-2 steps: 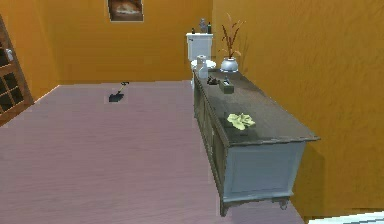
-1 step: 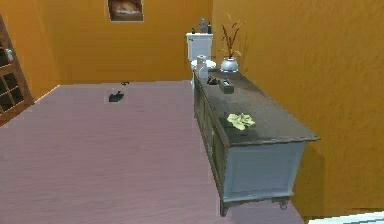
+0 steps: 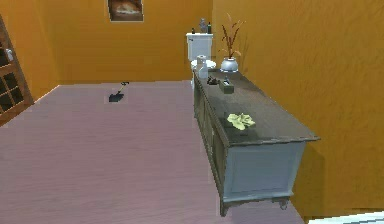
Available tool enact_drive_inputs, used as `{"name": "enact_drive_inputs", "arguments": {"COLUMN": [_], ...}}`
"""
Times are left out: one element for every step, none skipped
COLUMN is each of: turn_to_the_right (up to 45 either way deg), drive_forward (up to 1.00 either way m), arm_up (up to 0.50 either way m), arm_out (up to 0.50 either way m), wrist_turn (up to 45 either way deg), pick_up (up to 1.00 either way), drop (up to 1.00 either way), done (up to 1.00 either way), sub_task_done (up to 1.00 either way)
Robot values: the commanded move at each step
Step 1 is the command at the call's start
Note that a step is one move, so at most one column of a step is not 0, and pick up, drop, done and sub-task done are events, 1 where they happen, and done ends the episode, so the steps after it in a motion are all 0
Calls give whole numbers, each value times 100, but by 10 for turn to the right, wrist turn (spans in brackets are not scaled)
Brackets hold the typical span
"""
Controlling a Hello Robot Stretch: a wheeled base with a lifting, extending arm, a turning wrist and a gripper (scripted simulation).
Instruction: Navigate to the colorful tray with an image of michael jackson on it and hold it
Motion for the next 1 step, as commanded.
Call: {"name": "enact_drive_inputs", "arguments": {"turn_to_the_right": [0], "drive_forward": [0], "arm_up": [0], "arm_out": [22], "wrist_turn": [0], "pick_up": [0], "drop": [0], "done": [0], "sub_task_done": [0]}}
